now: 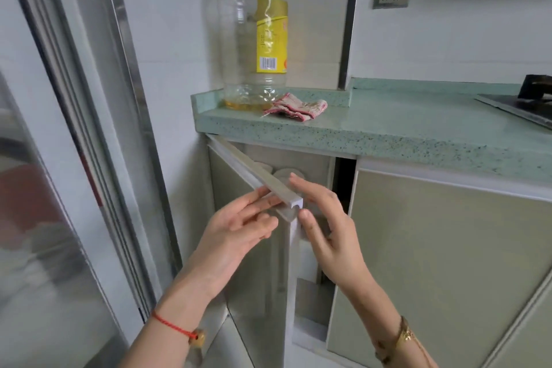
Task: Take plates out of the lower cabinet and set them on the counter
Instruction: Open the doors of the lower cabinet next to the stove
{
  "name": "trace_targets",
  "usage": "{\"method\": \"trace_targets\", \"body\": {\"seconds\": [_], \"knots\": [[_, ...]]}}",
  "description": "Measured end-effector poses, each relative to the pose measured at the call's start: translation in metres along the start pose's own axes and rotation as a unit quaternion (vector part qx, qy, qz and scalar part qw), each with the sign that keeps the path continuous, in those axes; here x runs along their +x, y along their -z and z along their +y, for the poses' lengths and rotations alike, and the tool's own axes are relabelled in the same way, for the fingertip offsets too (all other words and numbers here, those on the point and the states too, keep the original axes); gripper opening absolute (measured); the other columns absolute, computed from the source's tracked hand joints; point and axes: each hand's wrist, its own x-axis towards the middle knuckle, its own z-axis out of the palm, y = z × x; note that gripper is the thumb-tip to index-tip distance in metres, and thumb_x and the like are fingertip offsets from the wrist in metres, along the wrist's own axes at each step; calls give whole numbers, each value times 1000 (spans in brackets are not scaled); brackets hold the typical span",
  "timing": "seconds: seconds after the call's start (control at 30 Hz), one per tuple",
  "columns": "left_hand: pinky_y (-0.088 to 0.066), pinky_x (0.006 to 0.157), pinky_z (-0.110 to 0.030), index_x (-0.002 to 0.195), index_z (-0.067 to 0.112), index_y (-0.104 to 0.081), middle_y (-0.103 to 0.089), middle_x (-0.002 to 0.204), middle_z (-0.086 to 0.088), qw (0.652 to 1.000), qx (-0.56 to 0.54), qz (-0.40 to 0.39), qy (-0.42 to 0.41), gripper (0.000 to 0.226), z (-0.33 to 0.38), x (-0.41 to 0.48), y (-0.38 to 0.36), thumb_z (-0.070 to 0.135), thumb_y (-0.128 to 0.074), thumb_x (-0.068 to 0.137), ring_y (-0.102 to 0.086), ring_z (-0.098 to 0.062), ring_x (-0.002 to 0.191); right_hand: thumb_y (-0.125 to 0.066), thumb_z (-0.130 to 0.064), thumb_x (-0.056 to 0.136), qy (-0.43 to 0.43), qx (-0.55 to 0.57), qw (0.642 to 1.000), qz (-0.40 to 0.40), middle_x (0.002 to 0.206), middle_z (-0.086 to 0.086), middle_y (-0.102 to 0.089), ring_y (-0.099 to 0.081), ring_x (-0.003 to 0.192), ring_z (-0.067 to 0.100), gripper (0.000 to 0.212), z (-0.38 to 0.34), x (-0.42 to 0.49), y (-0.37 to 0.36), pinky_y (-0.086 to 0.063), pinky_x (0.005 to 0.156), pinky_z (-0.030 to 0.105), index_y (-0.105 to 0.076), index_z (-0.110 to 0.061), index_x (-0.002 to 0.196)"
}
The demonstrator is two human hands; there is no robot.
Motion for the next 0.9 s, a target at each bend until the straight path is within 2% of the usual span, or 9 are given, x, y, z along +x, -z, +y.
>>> {"method": "trace_targets", "body": {"seconds": [0.07, 0.13, 0.2, 0.27, 0.47, 0.57, 0.67, 0.77, 0.9], "knots": [[-55, 86, -23, 131, 21, -62, -67, 131, -3, 1000, 8, 11, -2, 61, 6, -16, 6, 13, -78, 73, -63, -7, 93, -51, -10, 98, 22, 34, 999, -25, 141, -6, -56, -48, 134, 21, 37, -9, 0, -12, -42, 109, 45, -57, -13, 134], [-54, 96, -30, 136, 18, -58, -67, 131, -4, 999, 19, 36, -9, 68, 10, -33, 12, 9, -78, 71, -56, -17, 107, -53, -7, 96, 44, 62, 995, -57, 141, -5, -57, -42, 139, 22, 35, -18, 1, -25, -37, 113, 43, -60, -13, 130], [-50, 100, -31, 134, 25, -60, -68, 125, -1, 996, 37, 74, -37, 71, 12, -52, 16, 13, -80, 67, -53, -22, 111, -54, -9, 95, 62, 80, 992, -79, 139, -6, -58, -38, 142, 19, 33, -27, 4, -37, -34, 116, 40, -62, -14, 127], [-53, 97, -27, 133, 33, -59, -66, 126, 1, 983, 102, 129, -84, 71, 11, -71, 19, 16, -81, 67, -60, -17, 113, -56, -12, 95, 75, 93, 988, -94, 134, -3, -60, -38, 143, 17, 31, -36, 7, -51, -32, 117, 38, -62, -12, 125], [-53, 89, -21, 132, 30, -57, -66, 126, 6, 884, 245, 341, -203, 66, -12, -106, 37, 0, -78, 77, -63, -13, 114, -59, -14, 97, 114, 116, 976, -143, 129, 1, -50, -45, 133, 16, 26, -64, 18, -114, -38, 110, 27, -64, -17, 122], [-55, 92, -32, 133, 24, -57, -66, 128, 4, 822, 311, 419, -230, 62, -16, -116, 56, -5, -73, 81, -65, -19, 115, -58, -22, 97, 126, 102, 974, -159, 126, 1, -47, -46, 128, 17, 25, -78, 26, -151, -40, 107, 38, -62, -20, 122], [-55, 98, -36, 136, 19, -55, -65, 132, 3, 783, 341, 464, -232, 65, -12, -122, 77, -9, -72, 81, -65, -11, 117, -57, -27, 97, 148, 66, 974, -156, 125, -2, -49, -46, 125, 14, 26, -89, 35, -184, -32, 111, 49, -60, -21, 122], [-49, 107, -41, 143, 14, -48, -58, 142, -1, 768, 360, 479, -224, 73, -8, -124, 98, -12, -71, 80, -58, -13, 128, -53, -30, 98, 152, 43, 975, -158, 129, -6, -53, -41, 134, 12, 27, -98, 40, -213, -19, 119, 50, -58, -22, 124], [-35, 118, -41, 152, 22, -30, -41, 155, 4, 794, 359, 449, -198, 88, -7, -124, 117, -7, -73, 81, -40, -7, 142, -49, -33, 100, 161, -11, 976, -146, 133, -6, -52, -39, 138, 15, 33, -101, 44, -240, -16, 121, 51, -53, -24, 132]]}}
